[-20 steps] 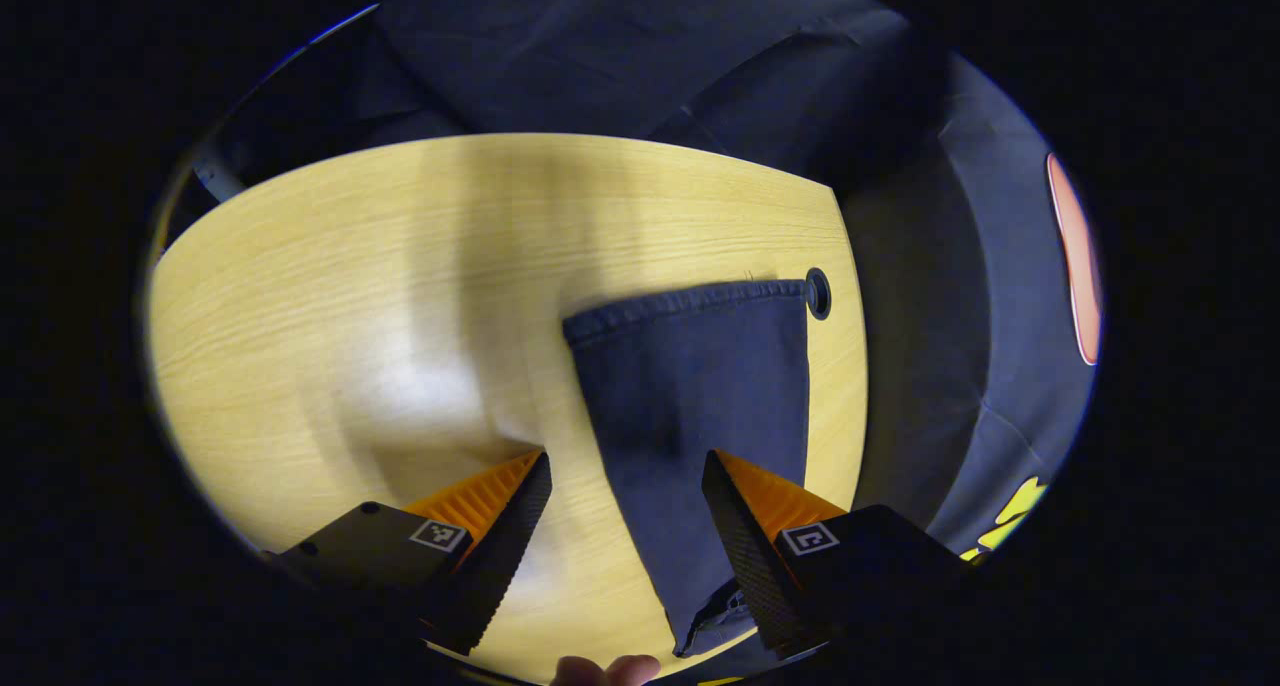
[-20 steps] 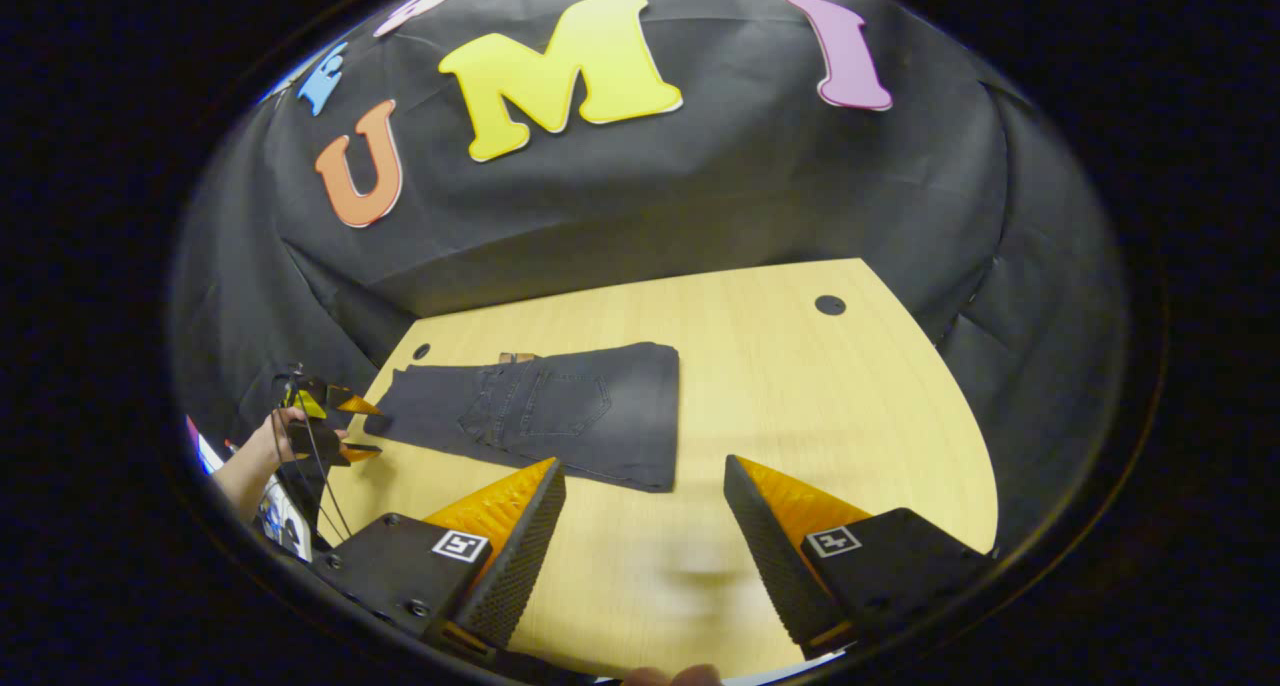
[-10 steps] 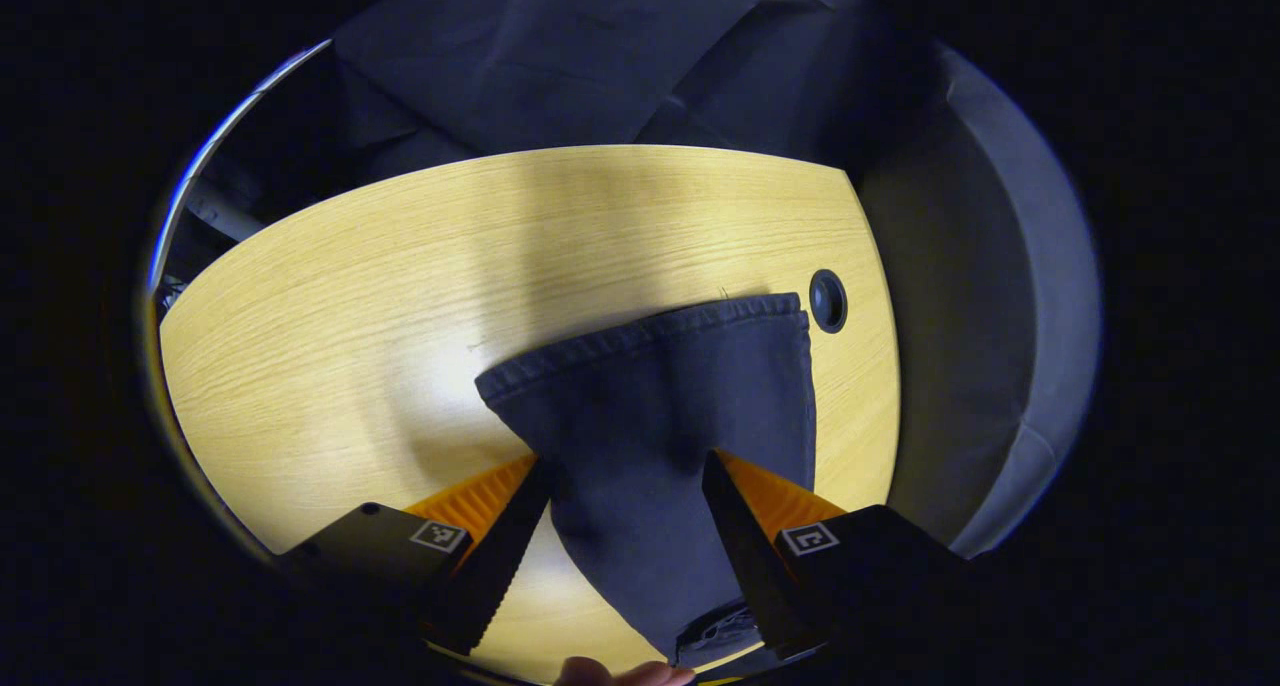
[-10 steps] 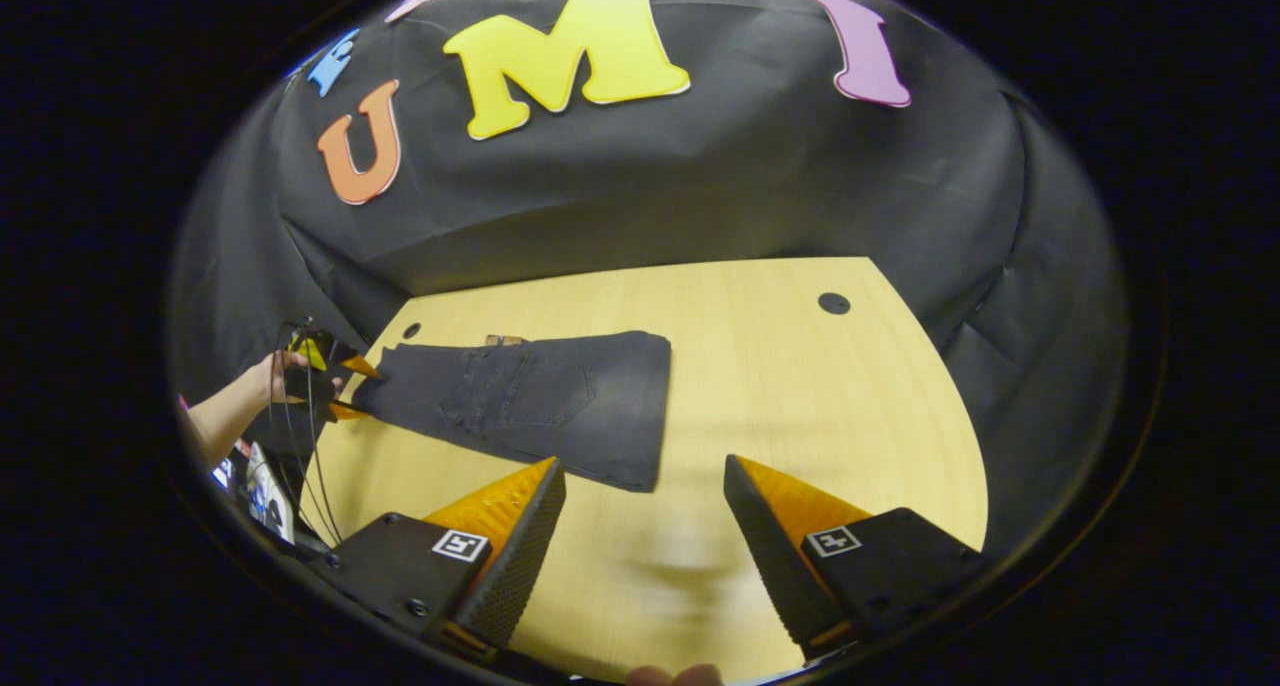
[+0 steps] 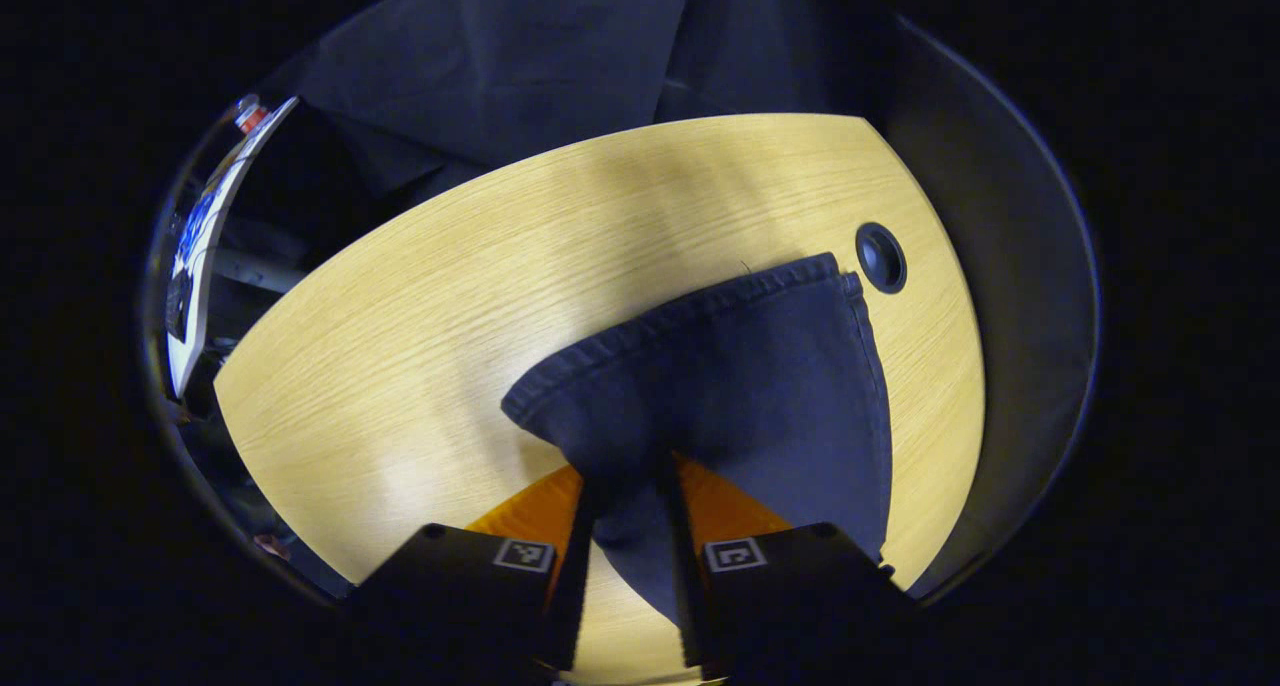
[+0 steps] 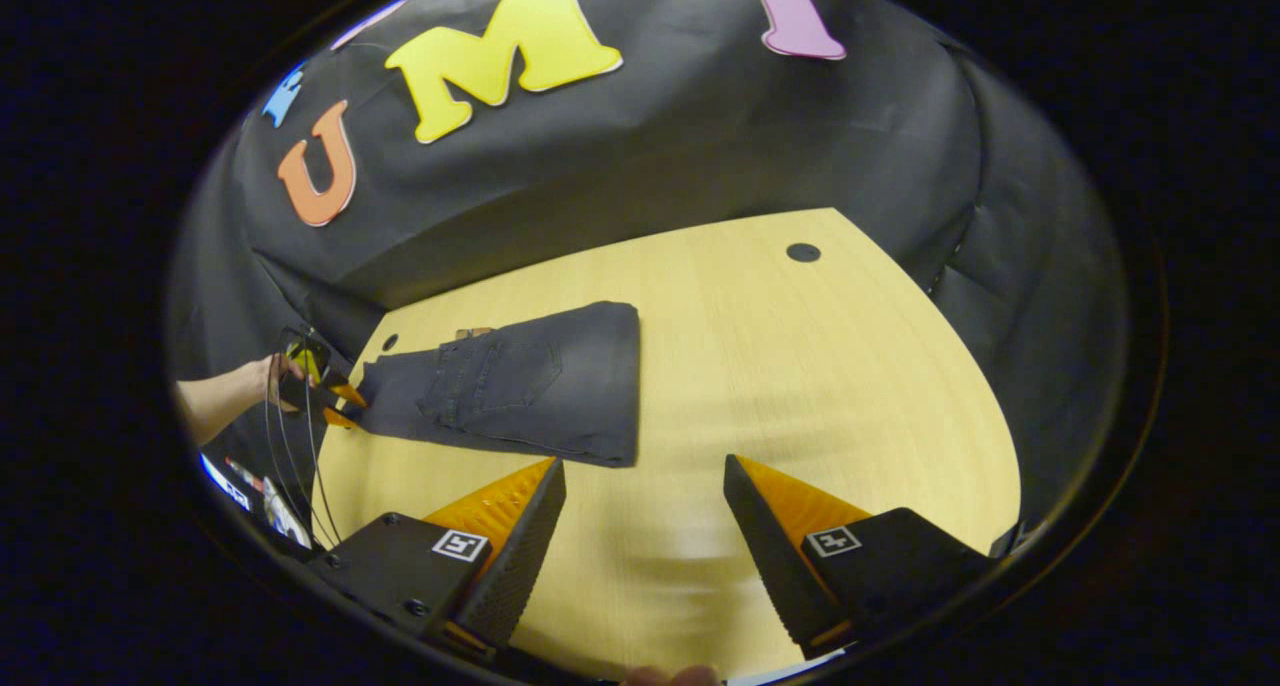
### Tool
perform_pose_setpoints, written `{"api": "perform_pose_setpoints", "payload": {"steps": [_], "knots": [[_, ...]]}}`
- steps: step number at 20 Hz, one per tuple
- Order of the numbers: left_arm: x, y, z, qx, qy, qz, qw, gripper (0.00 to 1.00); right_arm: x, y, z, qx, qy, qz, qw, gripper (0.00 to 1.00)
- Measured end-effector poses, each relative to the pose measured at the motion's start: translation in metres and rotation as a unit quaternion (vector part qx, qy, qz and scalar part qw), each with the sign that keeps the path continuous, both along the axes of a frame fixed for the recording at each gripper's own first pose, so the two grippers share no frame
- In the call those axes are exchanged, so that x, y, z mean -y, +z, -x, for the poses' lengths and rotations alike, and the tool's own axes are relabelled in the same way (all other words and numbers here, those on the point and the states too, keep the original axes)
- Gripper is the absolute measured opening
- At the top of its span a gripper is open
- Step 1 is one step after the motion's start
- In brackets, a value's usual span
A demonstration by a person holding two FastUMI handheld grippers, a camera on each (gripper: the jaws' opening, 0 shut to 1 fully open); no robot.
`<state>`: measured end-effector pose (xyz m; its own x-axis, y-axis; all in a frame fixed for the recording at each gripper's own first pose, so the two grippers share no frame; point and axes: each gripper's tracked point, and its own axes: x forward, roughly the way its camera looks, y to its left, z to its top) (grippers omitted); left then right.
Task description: Grasp the waist and the cuffs of the jeans and fold them to make the two legs overlap; first hold the waist and fold one-third of the jeans toward the cuffs, then hold the cuffs and fold the remaining one-third in the same direction to finish folding.
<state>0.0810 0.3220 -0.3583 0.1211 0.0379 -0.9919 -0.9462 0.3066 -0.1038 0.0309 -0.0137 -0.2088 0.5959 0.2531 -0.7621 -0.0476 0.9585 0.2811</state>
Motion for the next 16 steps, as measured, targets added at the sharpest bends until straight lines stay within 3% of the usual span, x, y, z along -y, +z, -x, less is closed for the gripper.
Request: {"api": "perform_pose_setpoints", "payload": {"steps": [1, 3, 4, 5, 8, 9, 11, 12, 14, 15, 16], "knots": [[0.001, 0.003, 0.000, 0.015, 0.011, 0.004, 1.000, 0.27, 0.003, -0.001, 0.001, -0.003, -0.011, -0.008, 1.000, 0.99], [0.006, 0.006, 0.001, 0.041, 0.014, 0.001, 0.999, 0.13, 0.012, -0.004, 0.007, -0.010, -0.028, -0.017, 0.999, 0.99], [0.007, 0.009, 0.002, 0.060, -0.006, -0.011, 0.998, 0.09, 0.017, -0.002, 0.011, -0.005, -0.026, -0.011, 1.000, 0.94], [0.009, 0.015, 0.002, 0.080, -0.017, -0.025, 0.996, 0.08, 0.024, 0.004, 0.015, 0.004, -0.020, 0.001, 1.000, 0.99], [0.021, 0.054, -0.009, 0.142, -0.035, -0.066, 0.987, 0.06, 0.031, 0.024, 0.018, 0.030, -0.005, 0.022, 0.999, 0.99], [0.029, 0.075, -0.018, 0.164, -0.057, -0.078, 0.982, 0.06, 0.031, 0.032, 0.018, 0.037, -0.002, 0.022, 0.999, 0.94], [0.050, 0.119, -0.040, 0.204, -0.097, -0.106, 0.968, 0.06, 0.031, 0.046, 0.020, 0.052, 0.006, 0.024, 0.998, 0.94], [0.064, 0.145, -0.053, 0.222, -0.122, -0.123, 0.959, 0.06, 0.034, 0.051, 0.020, 0.059, 0.009, 0.029, 0.998, 0.99], [0.086, 0.185, -0.073, 0.246, -0.167, -0.155, 0.942, 0.06, 0.040, 0.065, 0.020, 0.079, 0.015, 0.037, 0.996, 0.94], [0.101, 0.211, -0.057, 0.268, -0.203, -0.181, 0.924, 0.06, 0.043, 0.072, 0.020, 0.089, 0.016, 0.040, 0.995, 0.94], [0.118, 0.247, -0.079, 0.292, -0.236, -0.204, 0.904, 0.06, 0.048, 0.080, 0.024, 0.101, 0.015, 0.040, 0.994, 0.99]]}}
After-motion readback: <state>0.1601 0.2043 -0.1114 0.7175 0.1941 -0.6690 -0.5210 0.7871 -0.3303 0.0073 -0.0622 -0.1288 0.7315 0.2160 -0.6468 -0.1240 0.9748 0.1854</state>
